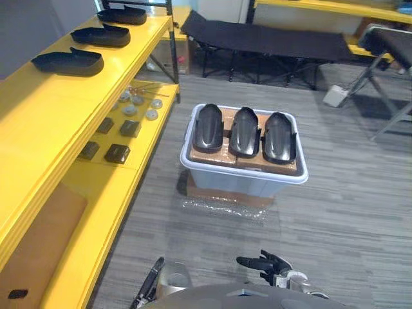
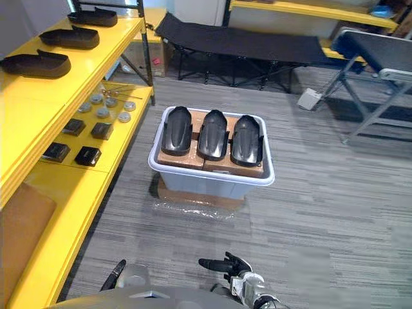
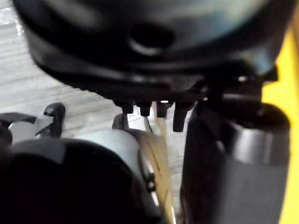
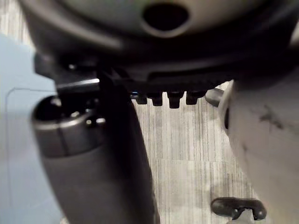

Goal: Walk over and take three plastic housings, then place them on the shelf

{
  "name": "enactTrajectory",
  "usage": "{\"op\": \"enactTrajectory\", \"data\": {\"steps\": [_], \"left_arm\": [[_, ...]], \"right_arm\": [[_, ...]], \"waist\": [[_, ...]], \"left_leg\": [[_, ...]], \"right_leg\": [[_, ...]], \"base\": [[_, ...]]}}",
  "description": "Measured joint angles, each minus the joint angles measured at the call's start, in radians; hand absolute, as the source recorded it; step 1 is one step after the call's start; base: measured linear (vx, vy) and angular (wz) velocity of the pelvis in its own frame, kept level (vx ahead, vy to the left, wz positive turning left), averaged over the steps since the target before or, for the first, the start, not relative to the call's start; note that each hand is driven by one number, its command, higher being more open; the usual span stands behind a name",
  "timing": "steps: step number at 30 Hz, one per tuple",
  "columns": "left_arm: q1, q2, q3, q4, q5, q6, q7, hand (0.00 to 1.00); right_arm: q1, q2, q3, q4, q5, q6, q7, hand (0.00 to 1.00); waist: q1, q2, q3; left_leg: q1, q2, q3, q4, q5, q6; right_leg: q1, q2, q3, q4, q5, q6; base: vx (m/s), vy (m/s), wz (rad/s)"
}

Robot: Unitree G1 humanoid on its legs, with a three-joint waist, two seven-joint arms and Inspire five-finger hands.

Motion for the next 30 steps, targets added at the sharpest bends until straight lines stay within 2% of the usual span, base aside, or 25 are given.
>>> {"op": "enactTrajectory", "data": {"steps": [1,2,3,4,5,7,9,12,15,16,17,19,21,22,23,24,25,26,27,28,29,30], "left_arm": [[-0.006,-0.001,0.001,-0.002,0.026,-0.001,-0.002,1.0],[-0.009,0.001,-0.005,-0.002,0.05,-0.002,-0.002,1.0],[-0.008,0.001,-0.015,-0.002,0.052,-0.004,-0.001,1.0],[-0.013,0.009,-0.02,0.0,0.058,-0.005,-0.001,1.0],[-0.012,0.015,-0.022,0.0,0.064,-0.006,-0.002,1.0],[-0.023,0.035,-0.022,-0.003,0.12,-0.026,-0.011,1.0],[-0.027,0.047,-0.036,0.001,0.131,-0.042,-0.011,1.0],[-0.05,0.062,-0.075,0.004,0.13,-0.059,-0.009,1.0],[-0.064,0.062,-0.113,-0.003,0.131,-0.063,-0.017,1.0],[-0.058,0.063,-0.133,-0.005,0.132,-0.064,-0.025,1.0],[-0.058,0.066,-0.145,-0.007,0.132,-0.064,-0.025,1.0],[-0.055,0.071,-0.156,-0.027,0.132,-0.065,-0.026,1.0],[-0.057,0.081,-0.171,-0.031,0.132,-0.064,-0.027,1.0],[-0.064,0.085,-0.18,-0.031,0.134,-0.057,-0.029,1.0],[-0.067,0.09,-0.187,-0.031,0.135,-0.055,-0.03,1.0],[-0.071,0.105,-0.194,-0.033,0.15,-0.043,-0.032,1.0],[-0.077,0.125,-0.194,-0.035,0.175,-0.034,-0.035,1.0],[-0.081,0.132,-0.194,-0.034,0.18,-0.033,-0.035,1.0],[-0.087,0.13,-0.194,-0.034,0.199,-0.029,-0.034,1.0],[-0.089,0.119,-0.194,-0.034,0.206,-0.017,-0.039,1.0],[-0.089,0.112,-0.194,-0.034,0.205,-0.015,-0.041,1.0],[-0.086,0.102,-0.193,-0.034,0.2,-0.011,-0.041,1.0]], "right_arm": [[-0.002,-0.006,-0.015,-0.001,0.019,0.001,-0.015,1.0],[-0.01,-0.017,-0.037,-0.002,0.036,-0.001,-0.027,1.0],[-0.011,-0.021,-0.053,-0.002,0.044,-0.004,-0.031,1.0],[-0.019,-0.018,-0.079,-0.004,0.051,-0.013,-0.04,1.0],[-0.024,-0.016,-0.088,-0.005,0.049,-0.017,-0.042,1.0],[-0.032,-0.008,-0.09,-0.023,0.054,-0.037,-0.051,1.0],[-0.033,-0.002,-0.097,-0.023,0.06,-0.048,-0.049,1.0],[-0.022,0.009,-0.097,-0.029,0.075,-0.068,-0.048,1.0],[0.005,0.019,-0.097,-0.031,0.077,-0.079,-0.049,1.0],[0.025,0.016,-0.096,-0.049,0.078,-0.106,-0.049,1.0],[0.027,0.016,-0.097,-0.054,0.088,-0.113,-0.049,1.0],[0.036,0.02,-0.093,-0.058,0.095,-0.119,-0.042,1.0],[0.031,0.026,-0.084,-0.058,0.094,-0.119,-0.003,1.0],[0.026,0.028,-0.081,-0.059,0.094,-0.12,0.025,1.0],[0.025,0.029,-0.081,-0.059,0.094,-0.119,0.034,1.0],[0.025,0.033,-0.077,-0.062,0.094,-0.118,0.047,1.0],[0.027,0.038,-0.079,-0.062,0.094,-0.113,0.049,1.0],[0.027,0.039,-0.086,-0.067,0.093,-0.112,0.049,1.0],[0.036,0.035,-0.099,-0.073,0.091,-0.111,0.047,1.0],[0.056,0.031,-0.121,-0.079,0.072,-0.113,0.047,1.0],[0.06,0.027,-0.13,-0.08,0.063,-0.115,0.046,1.0],[0.068,0.021,-0.145,-0.081,0.031,-0.12,0.045,1.0]], "waist": [[0.013,0.001,0.0],[0.015,0.003,0.001],[0.015,0.008,0.001],[0.016,-0.009,0.007],[0.014,-0.01,0.006],[0.014,-0.043,0.025],[0.009,-0.051,0.031],[-0.013,-0.049,0.032],[-0.037,-0.025,0.045],[-0.044,-0.02,0.048],[-0.047,-0.019,0.048],[-0.052,-0.014,0.056],[-0.052,-0.021,0.06],[-0.053,-0.021,0.067],[-0.054,-0.023,0.071],[-0.054,-0.037,0.074],[-0.058,-0.066,0.084],[-0.063,-0.081,0.093],[-0.07,-0.077,0.1],[-0.068,-0.063,0.097],[-0.067,-0.053,0.099],[-0.068,-0.028,0.092]], "left_leg": [[0.004,-0.031,0.02,-0.036,-0.02,-0.021],[0.017,-0.075,0.033,-0.122,-0.018,-0.023],[0.031,-0.098,0.043,-0.184,0.004,-0.012],[0.068,-0.116,0.065,-0.259,0.035,0.003],[0.085,-0.13,0.068,-0.292,0.049,0.011],[0.115,-0.16,0.088,-0.356,0.077,0.022],[0.142,-0.179,0.107,-0.386,0.086,0.032],[0.147,-0.208,0.105,-0.396,0.088,0.048],[0.144,-0.218,0.084,-0.371,0.05,0.084],[0.145,-0.223,0.077,-0.354,0.042,0.094],[0.146,-0.222,0.071,-0.347,0.039,0.099],[0.162,-0.212,0.066,-0.348,0.037,0.107],[0.171,-0.195,0.062,-0.348,0.032,0.117],[0.175,-0.18,0.064,-0.35,0.029,0.118],[0.178,-0.178,0.064,-0.351,0.026,0.12],[0.178,-0.186,0.064,-0.352,0.025,0.118],[0.181,-0.212,0.061,-0.352,0.022,0.115],[0.186,-0.226,0.054,-0.347,0.019,0.111],[0.196,-0.228,0.026,-0.341,0.013,0.1],[0.193,-0.216,0.011,-0.322,0.005,0.079],[0.19,-0.213,0.002,-0.303,-0.004,0.066],[0.179,-0.197,-0.022,-0.262,-0.033,0.049]], "right_leg": [[0.007,-0.006,-0.01,-0.008,-0.002,-0.003],[0.005,-0.012,-0.013,-0.009,-0.002,-0.002],[0.004,-0.012,-0.013,-0.009,-0.002,-0.002],[0.002,-0.021,-0.008,-0.011,0.0,0.001],[-0.001,-0.026,-0.002,-0.009,0.001,0.003],[-0.012,-0.047,0.021,-0.009,0.007,0.012],[-0.011,-0.063,0.04,-0.008,0.012,0.021],[-0.016,-0.095,0.042,0.009,0.018,0.03],[-0.066,-0.139,0.049,0.16,0.018,0.03],[-0.107,-0.166,0.065,0.268,0.026,0.018],[-0.128,-0.172,0.075,0.316,0.041,-0.003],[-0.151,-0.16,0.111,0.348,0.058,-0.025],[-0.149,-0.11,0.124,0.278,0.024,-0.018],[-0.153,-0.06,0.119,0.191,0.031,-0.008],[-0.156,-0.04,0.118,0.145,0.04,0.005],[-0.173,-0.021,0.125,0.062,0.059,0.033],[-0.192,-0.036,0.149,0.025,0.059,0.035],[-0.194,-0.048,0.162,0.03,0.079,0.026],[-0.182,-0.051,0.16,0.066,0.088,0.006],[-0.187,-0.049,0.141,0.108,0.052,-0.018],[-0.185,-0.047,0.131,0.131,0.033,-0.024],[-0.185,-0.046,0.114,0.183,-0.011,-0.029]], "base": [[0.17,-0.047,0.31],[0.1,0.021,0.11],[0.08,0.059,-0.01],[0.06,0.05,-0.06],[0.05,0.057,-0.1],[0.01,0.079,-0.16],[-0.02,0.101,-0.2],[-0.06,0.118,-0.01],[-0.1,0.126,0.1],[-0.1,0.149,0.24],[-0.09,0.152,0.18],[-0.04,0.086,0.03],[-0.02,0.014,-0.06],[-0.01,-0.041,-0.11],[0.01,-0.075,-0.1],[0.04,-0.127,0.04],[0.05,-0.154,0.16],[0.08,-0.21,0.44],[0.13,-0.192,0.53],[0.15,-0.176,0.52],[0.15,-0.12,0.42],[0.13,-0.116,0.41]]}}
